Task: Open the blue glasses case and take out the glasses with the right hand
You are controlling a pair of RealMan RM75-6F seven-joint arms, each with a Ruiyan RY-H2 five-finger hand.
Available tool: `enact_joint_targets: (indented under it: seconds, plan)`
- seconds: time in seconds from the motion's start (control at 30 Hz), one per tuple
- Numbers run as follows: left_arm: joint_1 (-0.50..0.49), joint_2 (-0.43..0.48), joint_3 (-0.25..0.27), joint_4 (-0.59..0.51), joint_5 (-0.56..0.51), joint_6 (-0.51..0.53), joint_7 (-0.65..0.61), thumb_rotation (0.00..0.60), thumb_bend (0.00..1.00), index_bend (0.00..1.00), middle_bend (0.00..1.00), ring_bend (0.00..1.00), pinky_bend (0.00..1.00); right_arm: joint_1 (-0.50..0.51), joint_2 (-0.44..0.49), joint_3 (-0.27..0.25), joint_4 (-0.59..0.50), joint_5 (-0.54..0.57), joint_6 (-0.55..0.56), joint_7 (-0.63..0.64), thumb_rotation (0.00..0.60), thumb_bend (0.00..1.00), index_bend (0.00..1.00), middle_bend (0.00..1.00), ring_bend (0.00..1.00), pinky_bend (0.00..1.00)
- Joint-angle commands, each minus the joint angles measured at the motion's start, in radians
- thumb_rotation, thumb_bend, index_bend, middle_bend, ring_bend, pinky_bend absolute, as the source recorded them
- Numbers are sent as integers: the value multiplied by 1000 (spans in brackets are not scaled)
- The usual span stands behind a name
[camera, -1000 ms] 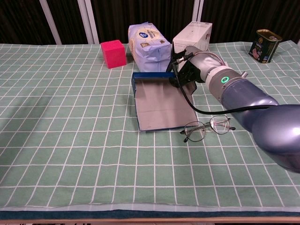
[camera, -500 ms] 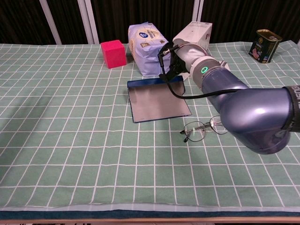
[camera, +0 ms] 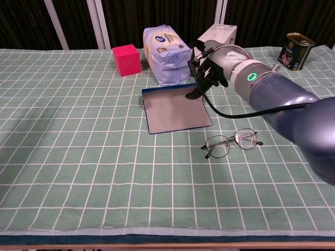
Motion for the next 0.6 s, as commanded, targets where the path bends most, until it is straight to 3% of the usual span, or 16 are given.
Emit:
enact_joint_targets:
  seconds: [0.03, 0.17, 0.23, 0.37, 0.47, 0.6]
  plan:
    - [3, -3, 3, 4, 11, 12, 11, 600, 0, 0, 0, 0, 0, -147, 212, -111, -246, -90, 101, -25, 600, 201, 0, 311, 392, 419]
    - [7, -9, 6, 14, 24, 28, 27, 600, 0, 0, 0, 0, 0, -250, 378, -196, -390, -179, 163, -10, 600, 180, 0, 70, 104, 287]
    - [7, -6, 12, 19, 28, 24, 39, 600, 0, 0, 0, 0, 0, -305, 458, -248, -443, -225, 195, 3, 600, 165, 0, 13, 36, 266]
    - [5, 3, 22, 25, 43, 22, 61, 600, 0, 0, 0, 0, 0, -406, 582, -342, -496, -329, 263, 50, 600, 137, 0, 0, 0, 250]
    - [8, 2, 25, 29, 58, 37, 79, 600, 0, 0, 0, 0, 0, -483, 649, -410, -475, -424, 329, 98, 600, 127, 0, 0, 0, 243]
    - [11, 0, 29, 36, 61, 45, 108, 600, 0, 0, 0, 0, 0, -567, 688, -460, -424, -489, 399, 189, 600, 122, 0, 0, 0, 243]
